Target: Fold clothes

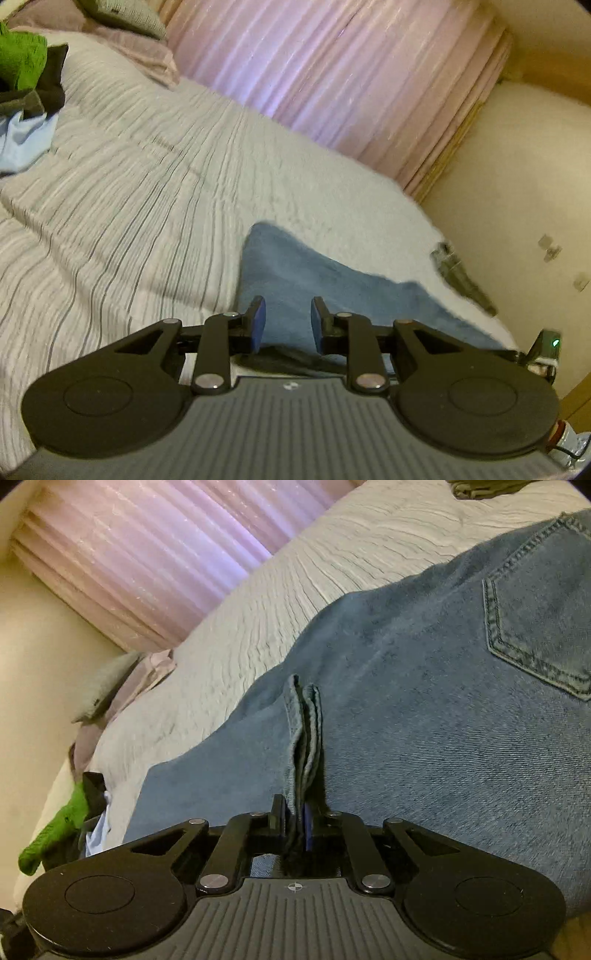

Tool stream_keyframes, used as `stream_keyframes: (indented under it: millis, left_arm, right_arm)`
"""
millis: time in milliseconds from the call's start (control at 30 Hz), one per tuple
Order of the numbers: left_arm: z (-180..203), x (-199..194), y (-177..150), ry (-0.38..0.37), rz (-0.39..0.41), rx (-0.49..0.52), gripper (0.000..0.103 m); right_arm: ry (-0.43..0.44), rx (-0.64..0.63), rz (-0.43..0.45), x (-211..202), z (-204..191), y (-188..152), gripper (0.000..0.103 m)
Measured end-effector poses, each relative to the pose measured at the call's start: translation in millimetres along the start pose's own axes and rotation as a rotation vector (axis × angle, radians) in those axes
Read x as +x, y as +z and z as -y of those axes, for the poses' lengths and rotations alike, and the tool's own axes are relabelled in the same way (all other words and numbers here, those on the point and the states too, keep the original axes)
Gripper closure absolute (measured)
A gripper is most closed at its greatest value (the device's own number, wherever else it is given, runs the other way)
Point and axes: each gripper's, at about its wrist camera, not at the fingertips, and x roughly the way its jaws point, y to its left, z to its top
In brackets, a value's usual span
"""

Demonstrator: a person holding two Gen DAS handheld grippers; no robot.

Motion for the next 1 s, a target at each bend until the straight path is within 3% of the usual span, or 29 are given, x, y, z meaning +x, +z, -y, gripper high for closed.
stream_keyframes:
  millis: [167, 233, 333, 367, 433, 467, 567, 633, 733, 800, 900, 1000]
  left_arm:
    - [6.5, 13.3, 5.7, 0.019, -0.020, 0.043, 0.083]
    - [10.8, 16.9, 10.7, 0.026, -0.022, 0.077, 0.083]
    - [16.3, 29.0, 17.0, 0.046, -0.057, 0.116, 0.083]
    - [18.0, 33.4, 19.0, 0.053, -0.071, 0.129, 0.083]
    - [23.1, 40.2, 21.2, 0.056, -0.090, 0.151, 0.083]
    - [25.8, 43.3, 22.1, 0.056, -0.098, 0.162, 0.083]
    - [34.2, 52.3, 25.2, 0.055, -0.111, 0.204, 0.083]
    - [40.2, 57.5, 24.6, 0.066, -0.123, 0.247, 0.083]
    - [44.9, 64.7, 14.4, 0.104, -0.162, 0.340, 0.091]
    - [39.9, 68.9, 1.0, 0.150, -0.197, 0.397, 0.094]
    - [26.0, 73.4, -13.0, 0.198, -0.234, 0.429, 0.097]
    - [30.0, 70.9, 0.3, 0.203, -0.221, 0.416, 0.097]
  right_arm:
    - [0.041, 0.145, -0.028, -12.3, -1.2, 3.1, 0.095]
    - [0.002, 0.194, -0.054, -6.6, 7.5, 3.4, 0.095]
    - [-0.038, 0.158, -0.073, 4.4, 9.8, 12.3, 0.095]
    - [-0.067, 0.109, -0.061, 0.2, 0.8, 12.8, 0.090]
    - [-0.163, -0.041, 0.004, -11.7, -23.0, 11.0, 0.049]
    - [-0.219, -0.142, 0.058, -18.2, -35.6, 8.4, 0.045]
    - [-0.283, -0.374, 0.119, -21.4, -65.0, -6.0, 0.046]
    - [-0.287, -0.477, 0.102, -16.4, -74.8, -20.8, 0.068]
    - [-0.320, -0.534, 0.014, 6.0, -68.7, -46.5, 0.068]
    - [-0.328, -0.563, 0.019, 6.4, -63.7, -55.2, 0.068]
    - [-0.319, -0.531, 0.007, -0.6, -72.8, -34.5, 0.068]
    - [-0.307, -0.555, 0.091, 0.0, -90.5, -9.8, 0.068]
